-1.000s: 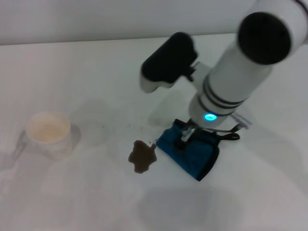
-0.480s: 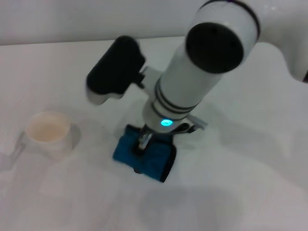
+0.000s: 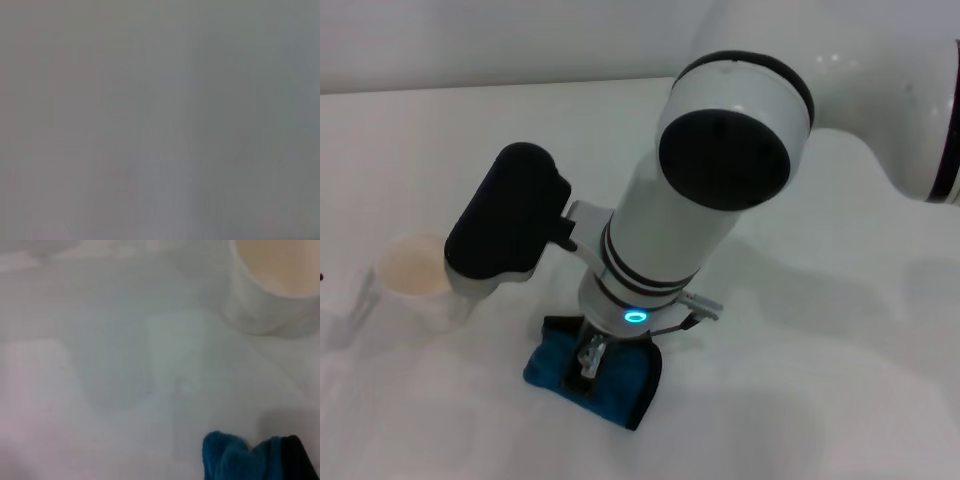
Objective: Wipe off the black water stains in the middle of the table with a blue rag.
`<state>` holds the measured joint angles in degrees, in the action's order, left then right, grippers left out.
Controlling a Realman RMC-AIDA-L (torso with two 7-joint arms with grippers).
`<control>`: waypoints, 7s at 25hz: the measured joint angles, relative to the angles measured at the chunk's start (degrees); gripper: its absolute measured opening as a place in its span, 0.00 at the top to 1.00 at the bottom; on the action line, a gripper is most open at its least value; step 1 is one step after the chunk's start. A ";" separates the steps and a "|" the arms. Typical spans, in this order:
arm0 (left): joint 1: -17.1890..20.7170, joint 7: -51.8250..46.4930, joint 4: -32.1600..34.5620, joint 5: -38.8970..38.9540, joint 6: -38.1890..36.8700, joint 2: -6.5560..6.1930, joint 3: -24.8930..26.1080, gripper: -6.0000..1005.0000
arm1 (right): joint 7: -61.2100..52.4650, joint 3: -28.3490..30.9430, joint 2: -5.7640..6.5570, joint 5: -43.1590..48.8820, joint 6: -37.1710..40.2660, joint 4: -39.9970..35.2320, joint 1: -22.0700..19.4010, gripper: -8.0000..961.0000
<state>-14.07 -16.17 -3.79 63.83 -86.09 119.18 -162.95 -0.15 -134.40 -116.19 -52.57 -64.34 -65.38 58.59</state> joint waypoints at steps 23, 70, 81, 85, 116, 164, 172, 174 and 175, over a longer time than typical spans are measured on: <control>1.74 1.14 1.25 0.25 0.31 0.00 0.00 0.12 | -2.38 11.47 0.00 20.55 2.12 16.62 1.25 0.96; 2.13 1.24 1.46 0.64 0.12 -0.21 0.09 0.12 | 1.12 11.02 0.02 13.28 -4.14 1.06 -3.80 0.96; 1.89 1.24 0.66 1.83 0.19 -0.30 0.09 0.12 | 2.80 25.23 0.62 27.50 -16.91 -1.66 -12.00 0.96; 1.54 1.27 0.55 1.88 0.25 -0.34 0.09 0.12 | 4.12 29.32 0.70 31.97 -21.93 -6.52 -16.18 0.96; -0.15 1.32 -0.08 3.41 1.64 -0.34 0.09 0.12 | 10.31 33.46 0.41 30.32 -21.68 -6.71 -21.56 0.89; -0.54 4.25 -0.57 9.79 1.85 -0.07 0.09 0.12 | 55.09 63.75 1.35 -8.97 36.11 2.73 -42.59 0.57; -1.03 4.30 -0.33 10.01 2.50 -0.05 0.09 0.12 | 86.96 70.69 1.36 -39.17 32.28 17.64 -41.45 0.57; -1.00 4.30 -0.30 10.01 2.53 -0.06 0.09 0.12 | 93.69 72.53 1.35 -44.33 29.69 20.85 -41.40 0.57; -1.00 4.31 -0.27 10.01 2.53 -0.06 0.09 0.12 | 96.82 73.53 1.34 -46.53 28.19 22.32 -41.37 0.57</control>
<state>-15.07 -11.86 -4.06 73.84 -83.56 119.12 -162.86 96.67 -60.87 -114.85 -99.09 -36.15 -43.06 17.23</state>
